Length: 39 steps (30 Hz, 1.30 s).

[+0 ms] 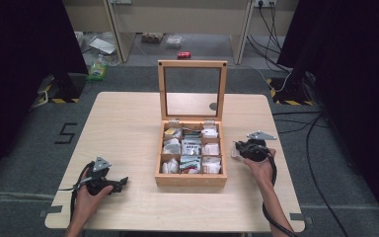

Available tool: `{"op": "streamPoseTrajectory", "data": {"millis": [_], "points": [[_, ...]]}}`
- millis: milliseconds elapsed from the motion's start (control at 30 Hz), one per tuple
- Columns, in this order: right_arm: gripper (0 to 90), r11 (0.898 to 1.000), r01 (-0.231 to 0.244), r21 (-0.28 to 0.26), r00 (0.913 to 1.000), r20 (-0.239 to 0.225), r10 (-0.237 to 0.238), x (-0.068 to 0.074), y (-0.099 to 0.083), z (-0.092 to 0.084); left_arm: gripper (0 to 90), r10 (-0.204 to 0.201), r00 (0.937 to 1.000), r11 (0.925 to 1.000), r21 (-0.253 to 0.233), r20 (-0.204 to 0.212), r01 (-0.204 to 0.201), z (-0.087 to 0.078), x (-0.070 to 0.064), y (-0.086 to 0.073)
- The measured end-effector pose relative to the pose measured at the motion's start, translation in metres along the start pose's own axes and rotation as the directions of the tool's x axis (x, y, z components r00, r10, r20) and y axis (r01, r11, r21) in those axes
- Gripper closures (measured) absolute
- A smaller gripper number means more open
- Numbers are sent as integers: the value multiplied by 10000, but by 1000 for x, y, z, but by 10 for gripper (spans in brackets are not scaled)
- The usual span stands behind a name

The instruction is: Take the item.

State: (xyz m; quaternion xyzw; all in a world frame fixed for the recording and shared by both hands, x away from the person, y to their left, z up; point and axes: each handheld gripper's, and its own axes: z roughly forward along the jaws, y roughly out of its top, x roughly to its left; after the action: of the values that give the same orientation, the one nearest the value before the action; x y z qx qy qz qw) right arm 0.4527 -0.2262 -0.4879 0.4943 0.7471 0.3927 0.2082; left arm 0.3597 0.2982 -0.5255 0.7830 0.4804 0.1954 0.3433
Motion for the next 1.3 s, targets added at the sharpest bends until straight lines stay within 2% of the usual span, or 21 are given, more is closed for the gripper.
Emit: {"op": "streamPoseTrajectory", "data": {"millis": [67,333,600,833,1300], "points": [[791,9999,-103,-19,9999,-34,103,0,0,0,0,-1,10000,10000,1,1,1,0,0,0],[770,9999,88,-67,9999,71,-87,2,2,-1,0,-1,10000,10000,0,1,1,0,0,0],[743,9999,-150,-55,9997,178,151,-1,2,-2,0,-1,10000,10000,0,0,1,0,0,0],[714,9998,-158,-100,9996,248,161,-3,2,-3,0,-1,10000,10000,-2,0,1,0,0,0],[604,9970,-670,-380,9970,356,684,-7,5,-7,0,1,10000,10000,0,1,-1,0,0,0]]}}
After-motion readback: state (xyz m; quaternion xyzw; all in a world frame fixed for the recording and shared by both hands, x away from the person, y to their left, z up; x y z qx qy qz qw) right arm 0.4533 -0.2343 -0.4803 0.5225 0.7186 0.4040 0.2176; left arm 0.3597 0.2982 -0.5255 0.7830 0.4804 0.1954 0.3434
